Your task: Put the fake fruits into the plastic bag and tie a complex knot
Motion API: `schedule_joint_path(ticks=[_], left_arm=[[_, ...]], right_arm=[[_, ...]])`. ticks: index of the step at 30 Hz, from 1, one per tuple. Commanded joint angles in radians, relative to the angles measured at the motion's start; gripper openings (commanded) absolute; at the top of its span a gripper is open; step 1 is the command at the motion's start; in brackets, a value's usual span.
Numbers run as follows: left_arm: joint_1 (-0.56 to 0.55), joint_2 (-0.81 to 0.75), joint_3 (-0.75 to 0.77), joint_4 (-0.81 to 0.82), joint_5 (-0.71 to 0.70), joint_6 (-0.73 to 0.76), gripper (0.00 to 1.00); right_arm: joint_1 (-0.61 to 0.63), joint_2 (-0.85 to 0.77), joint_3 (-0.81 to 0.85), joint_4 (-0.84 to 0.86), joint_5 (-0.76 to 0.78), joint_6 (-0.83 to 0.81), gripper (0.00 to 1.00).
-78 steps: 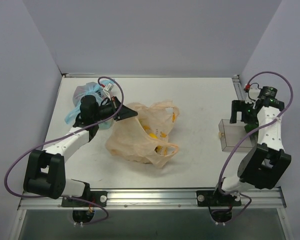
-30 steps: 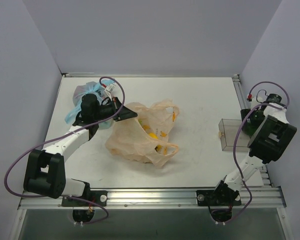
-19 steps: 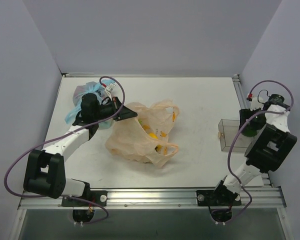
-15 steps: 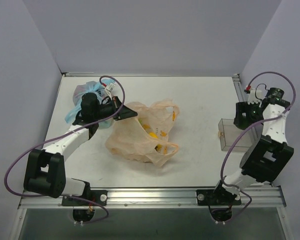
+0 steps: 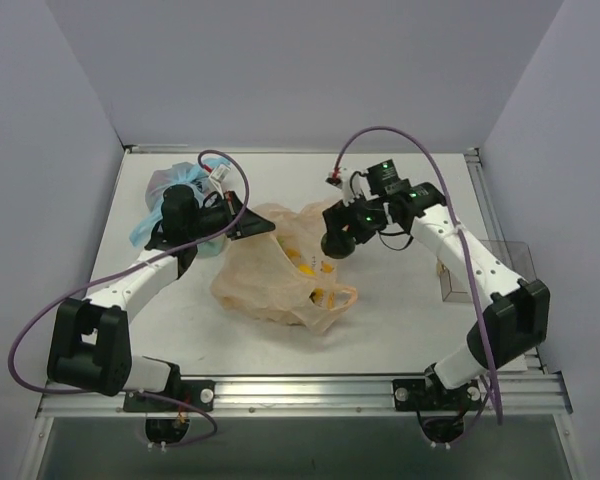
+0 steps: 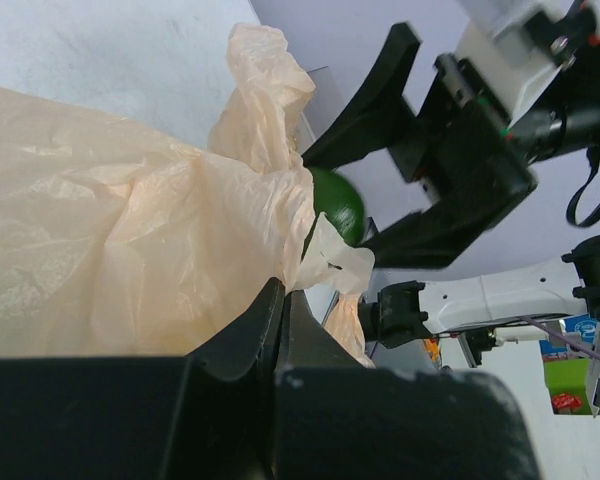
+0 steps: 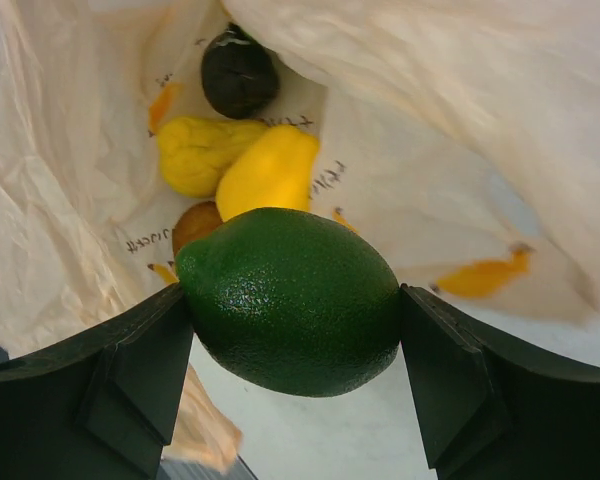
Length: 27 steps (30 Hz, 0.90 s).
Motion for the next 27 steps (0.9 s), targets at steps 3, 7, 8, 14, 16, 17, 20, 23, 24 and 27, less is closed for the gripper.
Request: schedule_joint_path(ticks=[3,7,8,14,16,17,20,23,24,27], left_arm=[[0.0,-0.034,0.029,0.067,-0.002,-0.026,0.0],[0.005,-0.037,0.011,0.086,0.0,-0.038,0.0],[0.007,-0.034,0.009,0.096,0.001,-0.041,0.0],[0.016,-0.034,0.003,0.106,0.008,-0.049,0.0],[0.016,-0.028,0.003,0.109,0.012,-0.048,0.0],[0.016,-0.026,0.003,0.11,0.014,-0.048,0.0],[0.016,-0.017,0.003,0.12,0.015,-0.051,0.0],[0.016,-0.014,0.003,0.125,0.018,-0.051,0.0],[0.016,-0.014,0.003,0.126,0.02,-0.051,0.0],[0.016,-0.012,0.008,0.126,0.023,-0.051,0.0]], right_arm=[[0.184,0.119,0.037,0.132,0.132,0.129,0.58],[0.287,0.199,0.09,0.16,0.222,0.151,0.83],[0.307,0.207,0.105,0.163,0.228,0.154,0.88],[0.273,0.071,0.062,0.147,0.186,0.125,1.0],[0.246,0.026,0.059,0.101,0.14,0.099,1.0],[0.211,-0.011,0.056,0.072,0.127,0.082,1.0],[0.137,-0.086,0.039,0.057,0.058,0.071,1.0],[0.028,-0.108,0.028,0.061,0.055,0.06,0.97],[-0.025,-0.102,0.028,0.063,0.058,0.059,0.96],[-0.081,-0.069,0.039,0.086,0.073,0.046,0.92]])
